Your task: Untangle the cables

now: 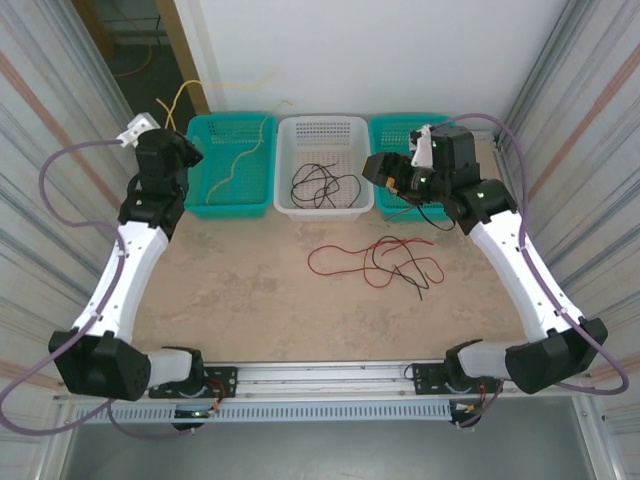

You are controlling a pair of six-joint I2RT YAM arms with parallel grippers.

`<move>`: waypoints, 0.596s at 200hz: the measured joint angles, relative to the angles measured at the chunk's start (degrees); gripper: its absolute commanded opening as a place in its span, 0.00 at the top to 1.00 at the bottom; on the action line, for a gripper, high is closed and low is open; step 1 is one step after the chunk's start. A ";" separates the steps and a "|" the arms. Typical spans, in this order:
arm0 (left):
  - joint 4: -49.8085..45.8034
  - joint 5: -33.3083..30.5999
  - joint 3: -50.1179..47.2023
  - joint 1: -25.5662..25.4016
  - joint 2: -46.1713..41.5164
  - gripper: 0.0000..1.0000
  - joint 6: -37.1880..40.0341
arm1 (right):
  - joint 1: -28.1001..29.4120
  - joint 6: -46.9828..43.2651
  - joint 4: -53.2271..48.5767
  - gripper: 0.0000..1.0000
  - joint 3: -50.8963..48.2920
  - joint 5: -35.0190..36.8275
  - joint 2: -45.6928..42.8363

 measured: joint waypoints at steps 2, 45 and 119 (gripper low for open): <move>0.48 0.00 -0.07 0.09 0.24 1.00 -0.37 | 0.00 -0.15 -0.07 0.17 0.00 -0.02 0.00; 7.52 0.24 -1.29 1.33 6.01 1.00 -7.13 | 0.04 -2.03 -1.46 0.17 -0.07 0.02 0.02; 11.08 1.46 -2.08 1.33 18.47 0.86 -12.94 | -2.03 -4.70 -2.60 0.17 -2.75 -0.15 0.00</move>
